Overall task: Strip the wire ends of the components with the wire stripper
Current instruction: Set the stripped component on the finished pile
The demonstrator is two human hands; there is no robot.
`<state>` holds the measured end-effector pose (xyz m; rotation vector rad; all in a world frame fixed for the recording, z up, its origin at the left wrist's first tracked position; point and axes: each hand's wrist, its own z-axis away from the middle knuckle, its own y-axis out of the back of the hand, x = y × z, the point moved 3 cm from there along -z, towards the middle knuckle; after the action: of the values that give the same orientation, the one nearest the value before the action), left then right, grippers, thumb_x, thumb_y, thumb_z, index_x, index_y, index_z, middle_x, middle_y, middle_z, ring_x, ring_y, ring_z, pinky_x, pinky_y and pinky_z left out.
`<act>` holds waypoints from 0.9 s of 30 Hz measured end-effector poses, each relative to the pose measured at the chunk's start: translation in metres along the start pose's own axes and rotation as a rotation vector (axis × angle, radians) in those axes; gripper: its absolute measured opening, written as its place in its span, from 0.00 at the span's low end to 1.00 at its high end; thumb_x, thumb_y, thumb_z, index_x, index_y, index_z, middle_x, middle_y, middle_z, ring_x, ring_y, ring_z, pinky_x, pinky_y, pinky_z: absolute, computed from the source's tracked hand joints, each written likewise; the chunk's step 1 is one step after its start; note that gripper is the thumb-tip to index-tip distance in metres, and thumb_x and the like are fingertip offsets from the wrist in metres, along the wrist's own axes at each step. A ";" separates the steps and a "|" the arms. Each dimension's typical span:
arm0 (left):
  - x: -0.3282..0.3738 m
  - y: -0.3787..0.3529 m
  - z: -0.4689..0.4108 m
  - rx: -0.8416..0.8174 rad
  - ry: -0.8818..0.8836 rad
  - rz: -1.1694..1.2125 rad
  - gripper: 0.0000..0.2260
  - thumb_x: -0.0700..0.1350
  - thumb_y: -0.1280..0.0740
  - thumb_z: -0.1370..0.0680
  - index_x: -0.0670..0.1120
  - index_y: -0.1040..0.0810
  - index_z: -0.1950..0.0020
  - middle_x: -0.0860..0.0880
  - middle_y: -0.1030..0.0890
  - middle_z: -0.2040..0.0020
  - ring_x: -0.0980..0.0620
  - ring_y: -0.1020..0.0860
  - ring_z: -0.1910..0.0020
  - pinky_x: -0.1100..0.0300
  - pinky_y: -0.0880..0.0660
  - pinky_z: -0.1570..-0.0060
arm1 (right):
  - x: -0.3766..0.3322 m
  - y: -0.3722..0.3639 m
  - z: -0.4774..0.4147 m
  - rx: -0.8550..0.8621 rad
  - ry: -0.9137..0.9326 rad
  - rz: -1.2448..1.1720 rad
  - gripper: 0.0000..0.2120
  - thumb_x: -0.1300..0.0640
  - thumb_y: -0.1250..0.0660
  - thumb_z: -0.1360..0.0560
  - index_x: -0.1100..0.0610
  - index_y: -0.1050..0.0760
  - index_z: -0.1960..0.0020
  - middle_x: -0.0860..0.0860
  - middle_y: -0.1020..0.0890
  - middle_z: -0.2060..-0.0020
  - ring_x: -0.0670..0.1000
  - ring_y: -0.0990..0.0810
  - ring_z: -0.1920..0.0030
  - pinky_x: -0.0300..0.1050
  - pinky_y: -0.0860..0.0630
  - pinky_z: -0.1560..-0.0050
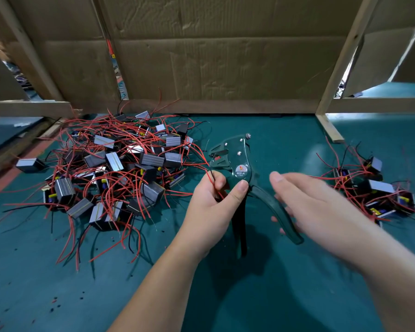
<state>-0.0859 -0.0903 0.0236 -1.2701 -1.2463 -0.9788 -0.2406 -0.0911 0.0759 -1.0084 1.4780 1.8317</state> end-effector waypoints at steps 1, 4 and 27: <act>0.000 -0.001 0.001 -0.010 -0.011 -0.008 0.14 0.59 0.29 0.35 0.59 0.35 0.66 0.47 0.36 0.67 0.49 0.39 0.66 0.52 0.41 0.65 | 0.005 -0.006 -0.005 -0.060 -0.050 -0.084 0.25 0.38 0.45 0.24 0.58 0.23 0.50 0.55 0.17 0.59 0.53 0.17 0.59 0.59 0.21 0.50; 0.000 -0.002 0.001 -0.023 -0.042 -0.034 0.15 0.57 0.29 0.34 0.57 0.36 0.65 0.49 0.35 0.66 0.50 0.39 0.66 0.52 0.39 0.64 | 0.020 -0.025 -0.009 -0.244 -0.105 -0.503 0.25 0.41 0.40 0.25 0.63 0.24 0.46 0.65 0.19 0.56 0.57 0.19 0.61 0.57 0.20 0.54; 0.008 0.008 -0.007 0.147 0.005 -0.008 0.12 0.42 0.45 0.18 0.47 0.30 0.60 0.53 0.17 0.66 0.55 0.30 0.67 0.62 0.32 0.64 | 0.046 -0.027 0.003 -0.333 -0.068 -1.054 0.17 0.67 0.33 0.36 0.65 0.21 0.47 0.67 0.20 0.54 0.68 0.19 0.55 0.60 0.22 0.57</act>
<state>-0.0768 -0.0951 0.0308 -1.1487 -1.2960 -0.8786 -0.2450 -0.0832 0.0235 -1.4727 0.3881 1.2793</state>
